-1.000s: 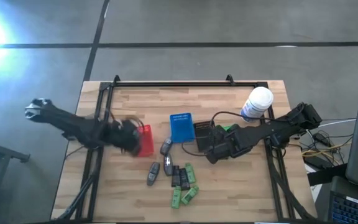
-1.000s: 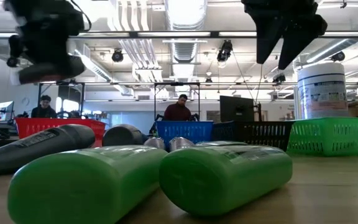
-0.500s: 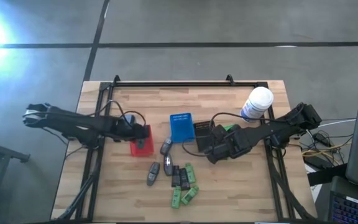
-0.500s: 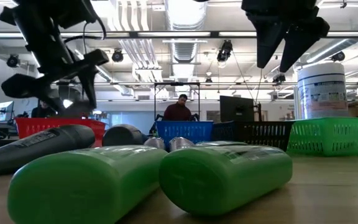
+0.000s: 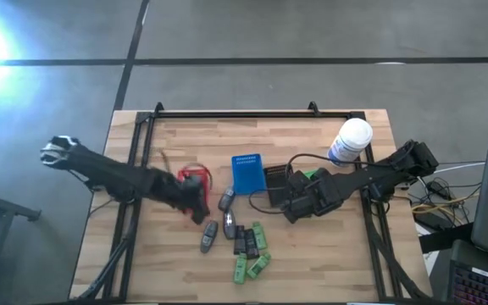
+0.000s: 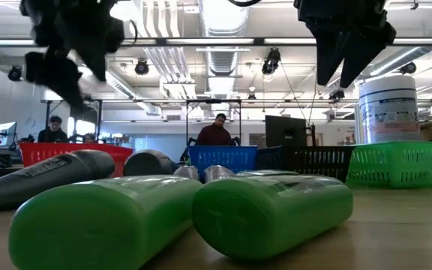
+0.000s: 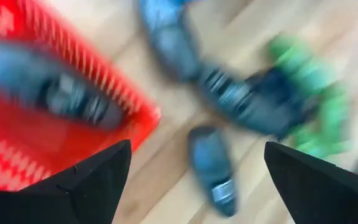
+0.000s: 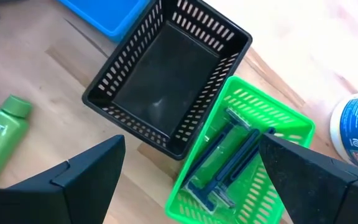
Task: Pick & Place Travel size toiletries
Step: Put the black deodorant into the orange bin
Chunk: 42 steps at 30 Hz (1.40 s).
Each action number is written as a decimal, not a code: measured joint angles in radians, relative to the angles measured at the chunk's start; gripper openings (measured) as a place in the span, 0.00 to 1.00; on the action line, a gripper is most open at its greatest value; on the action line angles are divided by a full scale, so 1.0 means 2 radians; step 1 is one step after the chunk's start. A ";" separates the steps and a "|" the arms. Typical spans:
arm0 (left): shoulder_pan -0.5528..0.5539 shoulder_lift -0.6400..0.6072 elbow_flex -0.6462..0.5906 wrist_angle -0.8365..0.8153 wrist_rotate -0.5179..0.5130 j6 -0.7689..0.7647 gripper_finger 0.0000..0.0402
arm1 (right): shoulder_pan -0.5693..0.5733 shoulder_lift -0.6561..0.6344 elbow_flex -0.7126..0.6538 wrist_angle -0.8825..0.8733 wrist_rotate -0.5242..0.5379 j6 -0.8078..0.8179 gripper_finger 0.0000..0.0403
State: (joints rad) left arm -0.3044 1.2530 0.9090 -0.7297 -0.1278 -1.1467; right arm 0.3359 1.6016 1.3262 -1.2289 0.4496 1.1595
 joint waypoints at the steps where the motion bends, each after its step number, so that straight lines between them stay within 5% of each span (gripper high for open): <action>1: -0.013 0.025 0.008 -0.012 0.003 -0.024 0.93 | 0.000 0.000 -0.001 -0.001 0.000 -0.002 0.91; 9: -0.086 0.196 0.096 -0.015 -0.009 -0.196 0.93 | 0.000 0.000 -0.003 -0.008 -0.002 -0.033 0.91; 16: -0.093 0.274 0.125 -0.015 -0.023 -0.209 0.91 | 0.000 -0.001 -0.004 -0.014 -0.002 -0.055 0.91; 21: -0.088 0.297 0.127 -0.021 -0.023 -0.196 0.74 | 0.000 -0.002 -0.005 -0.014 -0.002 -0.062 0.91; 25: -0.085 0.282 0.131 -0.017 -0.021 -0.196 0.52 | 0.000 -0.002 -0.007 -0.016 -0.002 -0.072 0.91; 29: -0.090 0.216 0.158 -0.050 -0.028 -0.206 0.52 | 0.000 -0.003 -0.007 -0.017 -0.002 -0.083 0.91; 33: -0.081 0.139 0.175 -0.173 -0.109 -0.250 0.52 | 0.000 -0.004 -0.007 -0.020 0.000 -0.086 0.91; 37: -0.010 0.079 0.138 -0.250 -0.132 -0.235 0.52 | 0.000 -0.005 -0.007 -0.019 0.000 -0.086 0.91; 42: 0.082 0.045 0.065 -0.196 -0.118 -0.180 0.52 | 0.000 -0.005 -0.007 -0.015 -0.001 -0.084 0.91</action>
State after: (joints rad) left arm -0.1402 1.3432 1.0381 -1.1216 -0.3638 -1.5069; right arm 0.3356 1.5925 1.3125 -1.2582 0.4483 0.9906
